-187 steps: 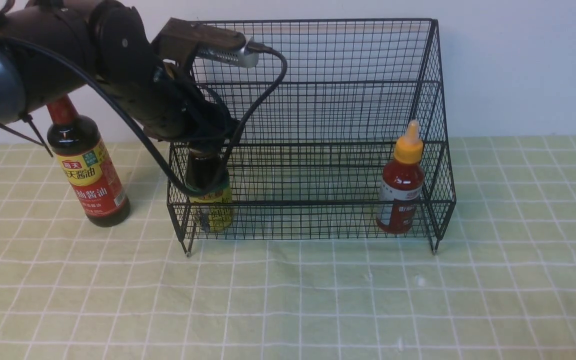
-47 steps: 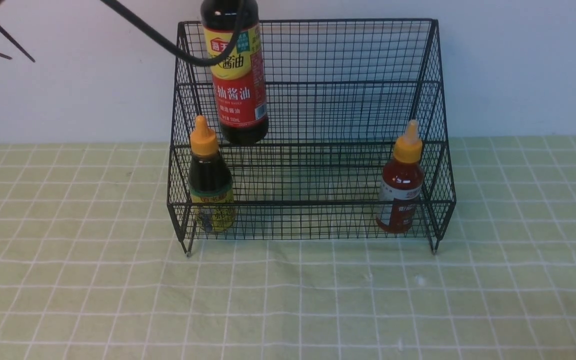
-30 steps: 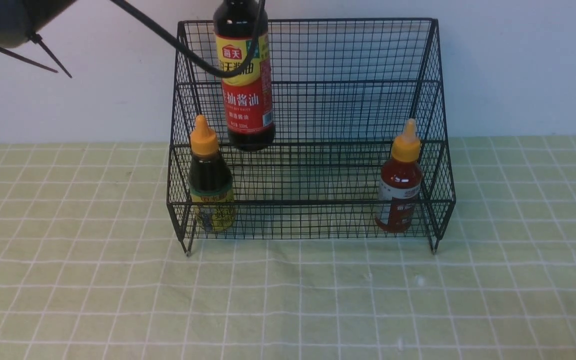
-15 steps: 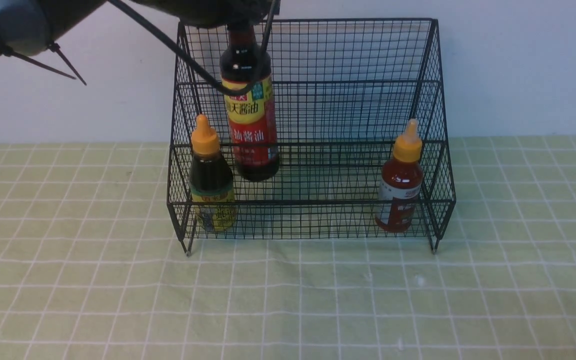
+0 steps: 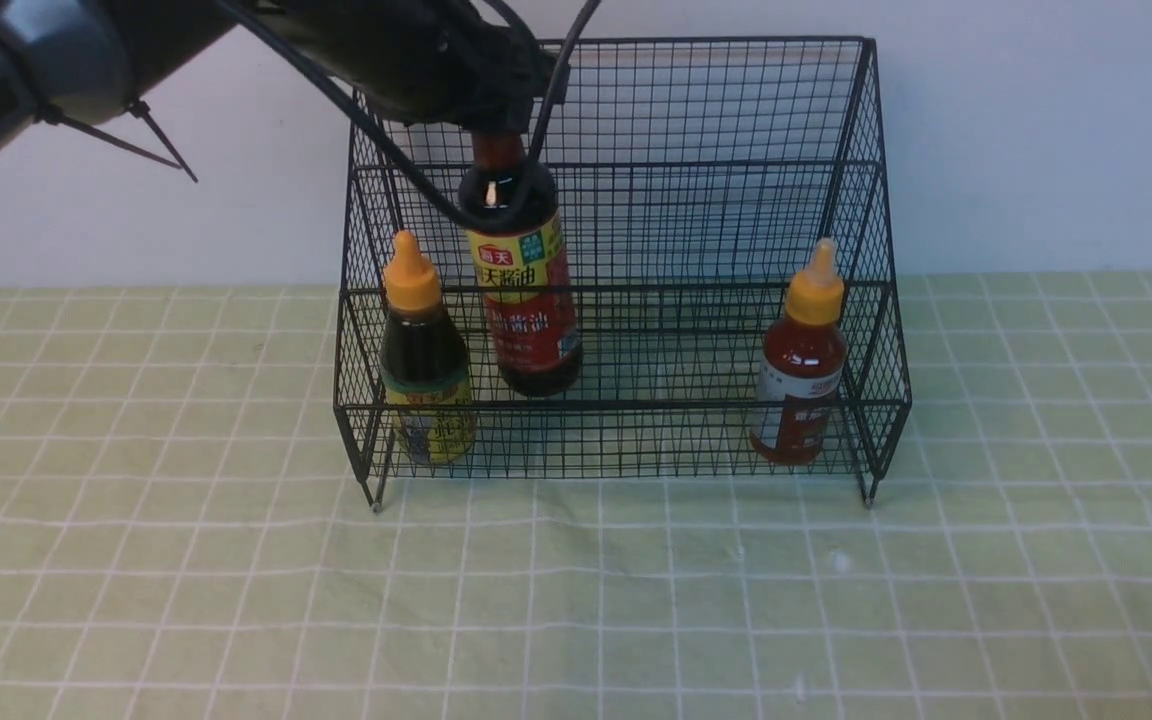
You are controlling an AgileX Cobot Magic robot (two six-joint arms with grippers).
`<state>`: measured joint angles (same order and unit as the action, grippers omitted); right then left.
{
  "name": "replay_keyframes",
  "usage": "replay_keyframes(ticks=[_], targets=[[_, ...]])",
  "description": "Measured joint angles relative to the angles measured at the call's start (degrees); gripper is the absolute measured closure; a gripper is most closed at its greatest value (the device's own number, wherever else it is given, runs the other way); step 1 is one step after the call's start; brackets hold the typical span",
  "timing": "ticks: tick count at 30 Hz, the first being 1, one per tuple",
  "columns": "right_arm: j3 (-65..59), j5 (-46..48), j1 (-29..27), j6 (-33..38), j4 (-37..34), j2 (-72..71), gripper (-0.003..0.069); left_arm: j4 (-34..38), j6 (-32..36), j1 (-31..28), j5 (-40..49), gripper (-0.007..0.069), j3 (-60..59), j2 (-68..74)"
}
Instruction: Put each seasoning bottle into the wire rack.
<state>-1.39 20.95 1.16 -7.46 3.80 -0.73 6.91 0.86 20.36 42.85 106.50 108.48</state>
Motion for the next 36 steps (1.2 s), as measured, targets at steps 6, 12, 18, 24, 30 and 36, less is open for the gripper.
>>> replay_keyframes(ticks=[6, 12, 18, 24, 30, 36], targets=[[0.0, 0.0, 0.0, 0.0, 0.0, 0.0, 0.0673, 0.96, 2.25, 0.0, -0.62, 0.0342, 0.0, 0.25], [0.0, 0.0, 0.0, 0.0, 0.0, 0.0, 0.0673, 1.39, 2.57, 0.05, -2.04, 0.0218, 0.59, 0.26], [0.0, 0.0, 0.0, 0.0, 0.0, 0.0, 0.0673, 1.26, 3.0, 0.05, -2.34, 0.0139, 0.59, -0.69], [0.0, 0.0, 0.0, 0.0, 0.0, 0.0, 0.0673, -3.71, 3.09, 0.05, -2.34, 0.0134, 0.59, -5.43], [0.0, 0.0, 0.0, 0.0, 0.0, 0.0, 0.0673, -8.97, 3.13, 0.05, -1.63, 0.0158, 0.66, -11.78], [0.0, 0.0, 0.0, 0.0, 0.0, 0.0, 0.0673, -10.65, 3.13, 0.05, 5.85, 0.0348, 0.76, -18.97]])
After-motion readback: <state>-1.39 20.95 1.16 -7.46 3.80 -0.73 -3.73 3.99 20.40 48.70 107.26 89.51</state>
